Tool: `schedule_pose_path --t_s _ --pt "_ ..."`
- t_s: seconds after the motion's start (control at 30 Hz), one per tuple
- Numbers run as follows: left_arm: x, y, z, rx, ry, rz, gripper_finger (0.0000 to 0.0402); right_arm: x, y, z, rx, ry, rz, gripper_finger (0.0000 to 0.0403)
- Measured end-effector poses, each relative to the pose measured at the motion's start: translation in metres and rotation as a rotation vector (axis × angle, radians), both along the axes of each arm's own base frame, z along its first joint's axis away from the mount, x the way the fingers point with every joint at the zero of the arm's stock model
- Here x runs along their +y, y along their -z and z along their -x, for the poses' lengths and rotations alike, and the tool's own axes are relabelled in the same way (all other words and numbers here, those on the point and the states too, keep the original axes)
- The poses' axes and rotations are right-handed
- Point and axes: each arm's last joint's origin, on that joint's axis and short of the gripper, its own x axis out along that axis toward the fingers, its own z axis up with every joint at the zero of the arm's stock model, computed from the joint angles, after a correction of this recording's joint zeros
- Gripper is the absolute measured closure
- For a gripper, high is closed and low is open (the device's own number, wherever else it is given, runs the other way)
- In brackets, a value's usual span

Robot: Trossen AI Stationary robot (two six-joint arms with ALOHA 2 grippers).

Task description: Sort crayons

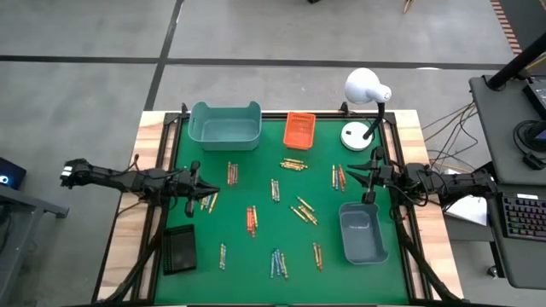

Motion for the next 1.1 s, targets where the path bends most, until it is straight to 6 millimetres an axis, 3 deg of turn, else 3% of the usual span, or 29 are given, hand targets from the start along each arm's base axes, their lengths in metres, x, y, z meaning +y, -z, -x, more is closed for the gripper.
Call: schedule_pose_path --t_s 0.3,0.5,0.6,0.7,0.83,1.1 --pt "0.0 0.0 0.0 0.0 0.001 0.0 0.0402 0.0 0.0 0.0 0.001 0.002 0.004 0.0333" --pt "0.001 -0.001 0.0 -0.012 -0.012 -0.021 0.0402 -0.002 -0.003 0.001 0.026 0.1 0.193 0.0333" --pt "0.001 -0.011 0.0 -0.117 -0.046 0.02 0.0402 -0.002 -0.003 0.001 0.031 0.102 0.216 0.0333" --pt "0.002 -0.025 0.0 -0.264 -0.047 0.2 0.0402 -0.002 -0.006 0.001 -0.071 0.08 -0.025 0.0333" --pt "0.003 -0.042 0.003 -0.437 -0.041 0.205 0.0402 -0.004 -0.016 0.004 -0.274 0.092 -0.347 0.0333" --pt "0.002 -0.05 0.0 -0.517 -0.069 0.063 0.0402 -0.005 -0.027 0.006 -0.439 0.09 -0.49 0.0333"
